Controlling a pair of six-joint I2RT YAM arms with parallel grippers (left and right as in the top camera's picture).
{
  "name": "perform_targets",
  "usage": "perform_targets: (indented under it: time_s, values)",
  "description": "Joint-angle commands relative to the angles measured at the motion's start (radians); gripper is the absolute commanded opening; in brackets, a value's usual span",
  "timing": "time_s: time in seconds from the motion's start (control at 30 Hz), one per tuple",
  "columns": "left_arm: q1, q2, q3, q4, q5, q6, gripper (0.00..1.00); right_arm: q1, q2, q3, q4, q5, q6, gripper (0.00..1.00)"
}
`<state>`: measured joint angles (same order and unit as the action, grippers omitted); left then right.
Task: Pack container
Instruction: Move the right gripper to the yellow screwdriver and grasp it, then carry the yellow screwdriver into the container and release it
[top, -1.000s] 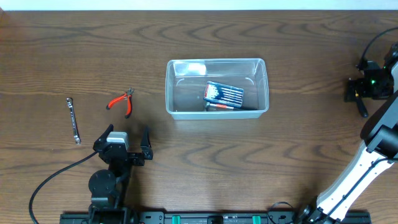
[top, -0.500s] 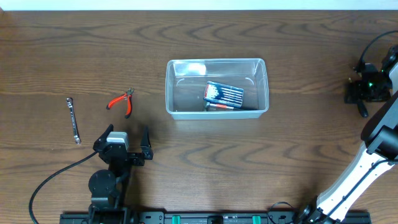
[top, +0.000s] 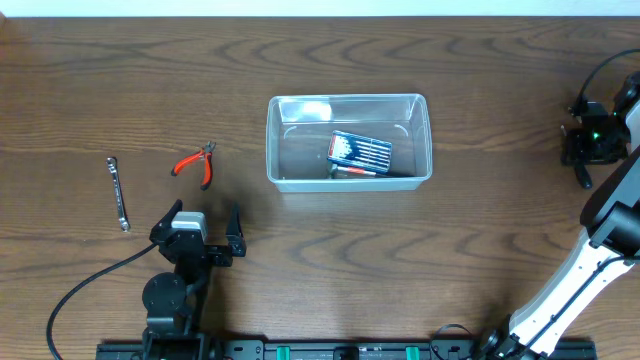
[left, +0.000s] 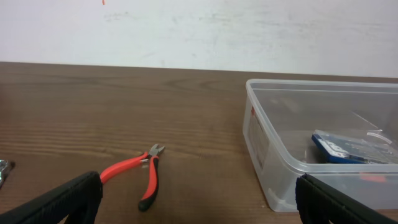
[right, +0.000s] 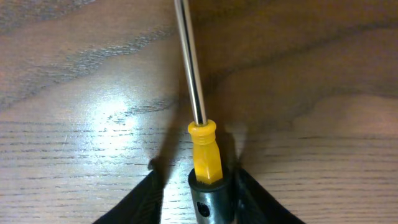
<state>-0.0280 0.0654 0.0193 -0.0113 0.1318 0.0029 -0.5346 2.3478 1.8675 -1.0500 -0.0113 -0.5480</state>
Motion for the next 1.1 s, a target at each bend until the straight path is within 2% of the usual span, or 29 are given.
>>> perform_targets:
  time_s: [0.0, 0.17, 0.37, 0.57, 0.77, 0.9, 1.07]
  values:
    - [0.005, -0.001, -0.014, -0.010, 0.014, -0.005, 0.98, 0.005, 0.027, -0.035, 0.003, -0.017, 0.009, 0.34]
    - [0.005, -0.001, -0.014, -0.010, 0.014, -0.005, 0.98, 0.006, 0.027, -0.035, 0.003, -0.024, 0.009, 0.24]
    - [0.005, -0.001, -0.014, -0.010, 0.014, -0.005, 0.98, 0.006, 0.027, -0.034, 0.003, -0.053, 0.009, 0.02]
    - [0.005, -0.001, -0.014, -0.010, 0.014, -0.005, 0.98, 0.035, 0.003, 0.007, -0.023, -0.076, 0.009, 0.01]
    - [0.005, -0.001, -0.014, -0.010, 0.014, -0.005, 0.98, 0.149, -0.121, 0.167, -0.048, -0.152, 0.012, 0.01]
    - [0.005, -0.001, -0.014, -0.011, 0.014, -0.005, 0.98, 0.301, -0.247, 0.309, -0.060, -0.215, 0.006, 0.01]
    - [0.005, -0.001, -0.014, -0.011, 0.014, -0.005, 0.98, 0.586, -0.353, 0.360, -0.065, -0.223, -0.239, 0.01]
